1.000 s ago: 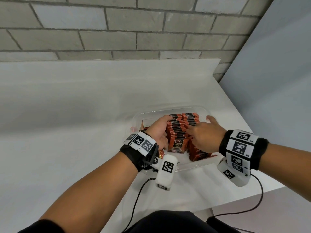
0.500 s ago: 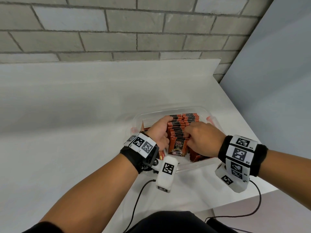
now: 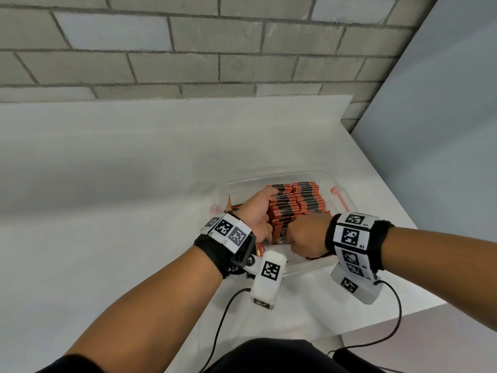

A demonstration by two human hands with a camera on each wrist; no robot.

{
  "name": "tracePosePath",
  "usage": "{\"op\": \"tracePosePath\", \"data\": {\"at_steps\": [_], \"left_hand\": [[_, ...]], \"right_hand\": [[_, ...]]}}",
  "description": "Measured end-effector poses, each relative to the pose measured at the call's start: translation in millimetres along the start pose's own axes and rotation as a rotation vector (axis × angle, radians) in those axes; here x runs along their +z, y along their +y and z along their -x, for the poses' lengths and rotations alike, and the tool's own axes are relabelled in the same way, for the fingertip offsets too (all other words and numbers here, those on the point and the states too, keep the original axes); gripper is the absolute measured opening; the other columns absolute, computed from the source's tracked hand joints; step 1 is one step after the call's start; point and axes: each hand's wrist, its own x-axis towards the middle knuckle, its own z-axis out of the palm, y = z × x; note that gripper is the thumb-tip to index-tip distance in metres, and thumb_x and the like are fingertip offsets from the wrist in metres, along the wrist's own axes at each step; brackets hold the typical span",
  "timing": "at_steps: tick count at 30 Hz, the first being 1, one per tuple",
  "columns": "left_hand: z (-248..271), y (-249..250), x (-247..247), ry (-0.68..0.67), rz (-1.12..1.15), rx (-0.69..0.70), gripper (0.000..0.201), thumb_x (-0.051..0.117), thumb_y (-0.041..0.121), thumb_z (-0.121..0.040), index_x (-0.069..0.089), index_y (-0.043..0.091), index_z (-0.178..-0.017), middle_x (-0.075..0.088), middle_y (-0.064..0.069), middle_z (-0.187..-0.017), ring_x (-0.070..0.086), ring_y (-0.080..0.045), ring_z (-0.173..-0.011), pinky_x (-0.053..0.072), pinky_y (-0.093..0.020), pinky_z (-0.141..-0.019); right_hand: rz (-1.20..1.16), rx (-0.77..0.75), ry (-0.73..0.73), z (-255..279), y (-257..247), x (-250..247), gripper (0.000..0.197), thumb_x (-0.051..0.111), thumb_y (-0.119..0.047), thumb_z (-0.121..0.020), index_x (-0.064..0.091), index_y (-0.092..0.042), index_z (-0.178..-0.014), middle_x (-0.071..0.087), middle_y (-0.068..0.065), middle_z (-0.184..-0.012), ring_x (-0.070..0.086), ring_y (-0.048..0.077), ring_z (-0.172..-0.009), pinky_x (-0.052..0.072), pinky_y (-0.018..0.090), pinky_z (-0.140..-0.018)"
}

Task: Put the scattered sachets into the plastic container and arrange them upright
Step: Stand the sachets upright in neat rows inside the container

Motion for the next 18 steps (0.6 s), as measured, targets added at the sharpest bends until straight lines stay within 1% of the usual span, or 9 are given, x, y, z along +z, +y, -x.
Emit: {"op": "tracePosePath", "data": {"at_steps": [2,4,6,7,10,12,13,15,18], "left_hand": [[-1.5,0.1,0.3,0.005,0.009,-0.019,0.028,0.047,0.035,-0.097,0.055,0.010,-0.088,0.063,-0.015,-0.093,0.059,-0.029,-0.085,0.040,-0.037,-0.067],[-3.3,-0.4,1.2,0.007,0.008,-0.034,0.029,0.046,0.035,-0.097,0.054,0.009,-0.086,0.061,-0.015,-0.091,0.058,-0.030,-0.088,0.037,-0.046,-0.080],[-4.8,-0.5,1.6,0.012,0.007,-0.045,0.030,0.046,0.036,-0.097,0.053,0.009,-0.086,0.059,-0.015,-0.090,0.055,-0.031,-0.094,0.030,-0.055,-0.098],[-5.1,-0.4,1.5,0.013,0.003,-0.047,0.030,0.046,0.037,-0.097,0.053,0.009,-0.086,0.059,-0.015,-0.090,0.055,-0.031,-0.093,0.028,-0.056,-0.101],[-5.2,0.1,0.2,0.008,-0.007,-0.044,0.031,0.046,0.037,-0.097,0.055,0.009,-0.088,0.061,-0.016,-0.093,0.058,-0.030,-0.088,0.033,-0.049,-0.087],[-5.8,-0.4,-0.7,-0.006,-0.008,-0.048,0.030,0.046,0.038,-0.096,0.055,0.009,-0.090,0.062,-0.016,-0.100,0.059,-0.032,-0.097,0.034,-0.048,-0.087],[-6.5,-0.8,-1.5,-0.012,-0.011,-0.052,0.030,0.046,0.038,-0.096,0.055,0.010,-0.092,0.062,-0.018,-0.109,0.057,-0.034,-0.106,0.035,-0.051,-0.093],[-6.7,-0.7,-2.7,-0.014,-0.016,-0.061,0.030,0.047,0.039,-0.095,0.054,0.010,-0.093,0.057,-0.020,-0.124,0.052,-0.038,-0.120,0.027,-0.056,-0.105],[-6.7,-0.5,-3.2,-0.016,-0.022,-0.062,0.030,0.047,0.039,-0.095,0.053,0.010,-0.093,0.053,-0.021,-0.132,0.048,-0.040,-0.125,0.021,-0.059,-0.112]], "right_hand": [[-0.014,0.023,0.012,-0.2,1.1,1.4,0.028,0.039,-0.020,-0.095,0.063,-0.007,-0.096,0.058,0.004,-0.083,0.055,0.021,-0.078,0.042,0.029,-0.069],[-0.013,0.030,0.017,0.0,1.7,3.1,0.028,0.039,-0.021,-0.094,0.064,-0.008,-0.098,0.058,0.004,-0.083,0.055,0.021,-0.078,0.042,0.029,-0.068],[-0.012,0.027,0.019,-0.4,1.7,4.3,0.025,0.040,-0.021,-0.094,0.061,-0.009,-0.092,0.056,0.002,-0.079,0.055,0.020,-0.076,0.041,0.027,-0.065],[-0.012,0.028,0.022,-1.1,1.7,4.8,0.022,0.040,-0.021,-0.094,0.058,-0.011,-0.085,0.054,0.001,-0.075,0.053,0.019,-0.073,0.040,0.025,-0.061],[-0.025,0.035,0.035,-1.7,1.8,5.6,0.025,0.041,-0.021,-0.093,0.047,-0.016,-0.070,0.048,-0.002,-0.068,0.047,0.016,-0.064,0.033,0.022,-0.052],[-0.048,0.026,0.041,-0.2,3.4,5.0,0.024,0.040,-0.020,-0.094,0.058,-0.012,-0.080,0.055,0.001,-0.075,0.050,0.019,-0.070,0.030,0.021,-0.051],[-0.051,0.018,0.046,0.5,4.4,4.7,0.026,0.040,-0.020,-0.094,0.063,-0.009,-0.091,0.061,0.005,-0.083,0.051,0.020,-0.074,0.029,0.020,-0.051],[-0.047,0.006,0.053,2.6,6.5,3.8,0.031,0.038,-0.020,-0.096,0.065,-0.008,-0.106,0.065,0.008,-0.098,0.051,0.020,-0.080,0.027,0.019,-0.050],[-0.042,0.002,0.049,4.4,8.7,4.3,0.033,0.037,-0.020,-0.097,0.065,-0.009,-0.111,0.066,0.009,-0.103,0.052,0.020,-0.082,0.033,0.023,-0.058]]}}
